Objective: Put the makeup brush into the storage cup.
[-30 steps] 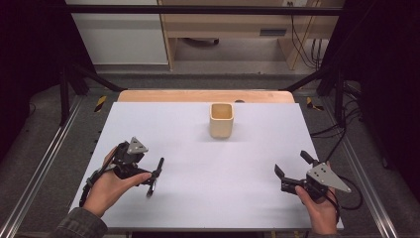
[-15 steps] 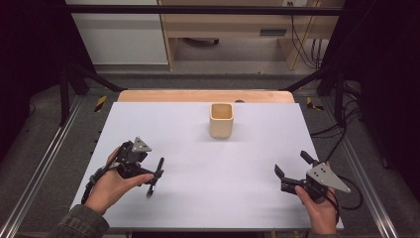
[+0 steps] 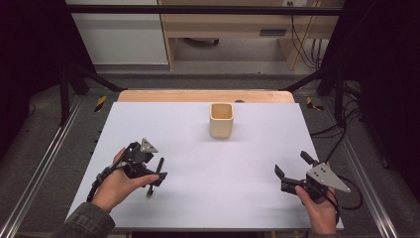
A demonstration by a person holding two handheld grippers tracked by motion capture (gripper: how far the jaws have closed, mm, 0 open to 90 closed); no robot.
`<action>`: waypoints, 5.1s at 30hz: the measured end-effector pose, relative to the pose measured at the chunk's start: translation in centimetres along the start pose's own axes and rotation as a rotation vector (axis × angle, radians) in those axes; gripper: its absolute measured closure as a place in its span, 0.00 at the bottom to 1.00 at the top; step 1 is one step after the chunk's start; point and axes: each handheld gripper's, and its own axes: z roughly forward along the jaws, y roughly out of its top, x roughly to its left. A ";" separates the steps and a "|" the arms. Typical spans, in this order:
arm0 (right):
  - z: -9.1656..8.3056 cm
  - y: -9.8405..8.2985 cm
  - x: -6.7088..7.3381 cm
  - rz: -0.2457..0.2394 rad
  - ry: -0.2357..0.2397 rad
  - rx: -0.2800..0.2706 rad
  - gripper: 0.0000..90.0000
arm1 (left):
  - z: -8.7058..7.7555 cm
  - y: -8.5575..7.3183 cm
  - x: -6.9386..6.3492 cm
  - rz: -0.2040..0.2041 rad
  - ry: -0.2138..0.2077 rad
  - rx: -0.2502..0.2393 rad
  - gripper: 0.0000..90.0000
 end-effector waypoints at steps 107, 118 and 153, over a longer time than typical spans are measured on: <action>0.0 -0.1 0.2 -0.001 0.015 0.008 0.03 | 5.9 -1.6 0.7 -0.176 0.004 0.235 0.83; 0.0 -0.1 0.2 -0.002 0.015 0.007 0.03 | 5.7 -1.6 0.7 -0.129 -0.008 0.222 0.87; 1.2 1.1 3.7 -0.168 0.041 0.055 0.04 | 2.1 5.3 0.0 0.104 -0.079 0.132 0.87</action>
